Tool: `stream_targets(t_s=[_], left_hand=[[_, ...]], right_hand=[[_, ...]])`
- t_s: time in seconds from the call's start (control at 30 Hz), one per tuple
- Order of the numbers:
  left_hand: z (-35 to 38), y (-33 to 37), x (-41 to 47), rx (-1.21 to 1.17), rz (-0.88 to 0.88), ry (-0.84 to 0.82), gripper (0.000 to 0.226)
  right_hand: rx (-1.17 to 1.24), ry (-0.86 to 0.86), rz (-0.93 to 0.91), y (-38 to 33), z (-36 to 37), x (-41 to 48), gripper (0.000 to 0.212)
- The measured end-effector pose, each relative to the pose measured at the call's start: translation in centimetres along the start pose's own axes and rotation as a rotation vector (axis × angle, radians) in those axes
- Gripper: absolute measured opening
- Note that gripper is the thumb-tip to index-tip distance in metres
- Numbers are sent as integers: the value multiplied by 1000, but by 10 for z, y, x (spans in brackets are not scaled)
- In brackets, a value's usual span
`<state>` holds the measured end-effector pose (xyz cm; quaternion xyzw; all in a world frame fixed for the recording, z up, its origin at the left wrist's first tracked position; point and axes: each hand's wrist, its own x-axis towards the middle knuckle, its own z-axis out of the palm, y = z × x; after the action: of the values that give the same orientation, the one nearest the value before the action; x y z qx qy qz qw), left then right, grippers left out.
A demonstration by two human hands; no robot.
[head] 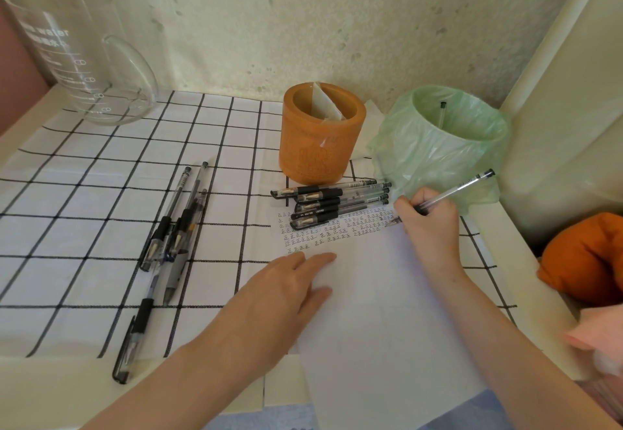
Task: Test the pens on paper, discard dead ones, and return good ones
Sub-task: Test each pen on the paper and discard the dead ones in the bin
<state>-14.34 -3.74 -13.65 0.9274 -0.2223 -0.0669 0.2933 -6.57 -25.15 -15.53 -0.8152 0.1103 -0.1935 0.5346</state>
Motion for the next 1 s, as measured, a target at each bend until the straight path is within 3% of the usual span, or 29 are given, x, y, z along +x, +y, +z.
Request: stream_targets(t_s=[0.1,0.2,0.27,0.4,0.73,0.8,0.9,1.0], left_hand=[[-4,1,4,-239,-72,96,46],[-10,4,9,-490,-104,150,46],[-15,7,9,-623,-86,200,57],[-17,11,7,-774,-73,247,73],[-15,16,6,-766,-37,269,71],[-16,14,6,-754,-79,278,60],[-20,9,6,-693,-204,266,11],[-18,7,5,-617,-183,205,22]], right_hand=[[136,-4,24,-16,-6,-2,39],[396,-184,123,-38,-11,-10,33],[542,-332,224,-47,-12,-18,34],[570,-479,244,-57,-7,-35,24],[515,-722,269,-62,5,-54,20],[500,-781,262,-63,5,-54,16],[473,-753,212,-64,2,-52,16],[430,-697,218,-65,2,-52,11]])
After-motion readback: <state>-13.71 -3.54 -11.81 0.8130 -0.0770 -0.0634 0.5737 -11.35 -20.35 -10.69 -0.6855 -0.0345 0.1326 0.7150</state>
